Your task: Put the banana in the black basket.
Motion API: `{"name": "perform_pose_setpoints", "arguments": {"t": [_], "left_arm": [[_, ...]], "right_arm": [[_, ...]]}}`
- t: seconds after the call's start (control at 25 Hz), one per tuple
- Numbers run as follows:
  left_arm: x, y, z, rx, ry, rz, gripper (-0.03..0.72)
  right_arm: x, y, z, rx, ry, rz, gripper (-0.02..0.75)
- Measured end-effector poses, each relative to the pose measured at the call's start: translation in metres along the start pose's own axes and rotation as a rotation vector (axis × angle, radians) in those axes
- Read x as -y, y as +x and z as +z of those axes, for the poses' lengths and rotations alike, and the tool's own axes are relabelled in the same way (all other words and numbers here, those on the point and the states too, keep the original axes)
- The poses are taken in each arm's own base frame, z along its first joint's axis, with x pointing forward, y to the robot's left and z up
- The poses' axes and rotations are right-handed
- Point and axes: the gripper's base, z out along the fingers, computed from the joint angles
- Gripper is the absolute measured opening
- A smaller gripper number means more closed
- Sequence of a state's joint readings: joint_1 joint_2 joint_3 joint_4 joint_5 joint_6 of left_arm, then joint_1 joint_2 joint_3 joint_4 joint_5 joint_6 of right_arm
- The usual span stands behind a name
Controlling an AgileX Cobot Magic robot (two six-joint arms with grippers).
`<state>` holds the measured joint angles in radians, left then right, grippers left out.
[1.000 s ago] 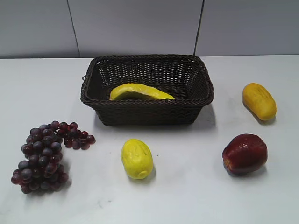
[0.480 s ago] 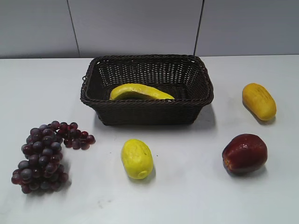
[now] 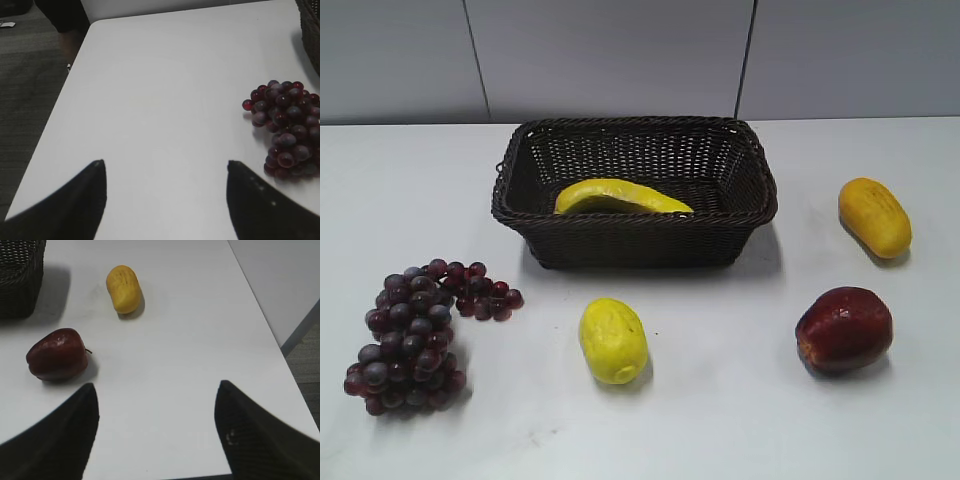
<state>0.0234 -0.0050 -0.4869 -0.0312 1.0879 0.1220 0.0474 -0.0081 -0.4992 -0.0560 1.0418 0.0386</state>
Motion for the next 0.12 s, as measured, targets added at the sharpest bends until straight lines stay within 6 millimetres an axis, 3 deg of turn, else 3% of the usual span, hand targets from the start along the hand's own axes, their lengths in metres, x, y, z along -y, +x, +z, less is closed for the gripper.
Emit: {"name": "perform_pose_setpoints", "arguments": {"t": [0.12], "left_arm": [[0.0,0.0,0.0,0.0,0.0,0.0,0.555]], "right_arm": [[0.0,0.0,0.0,0.0,0.0,0.0,0.552]]}}
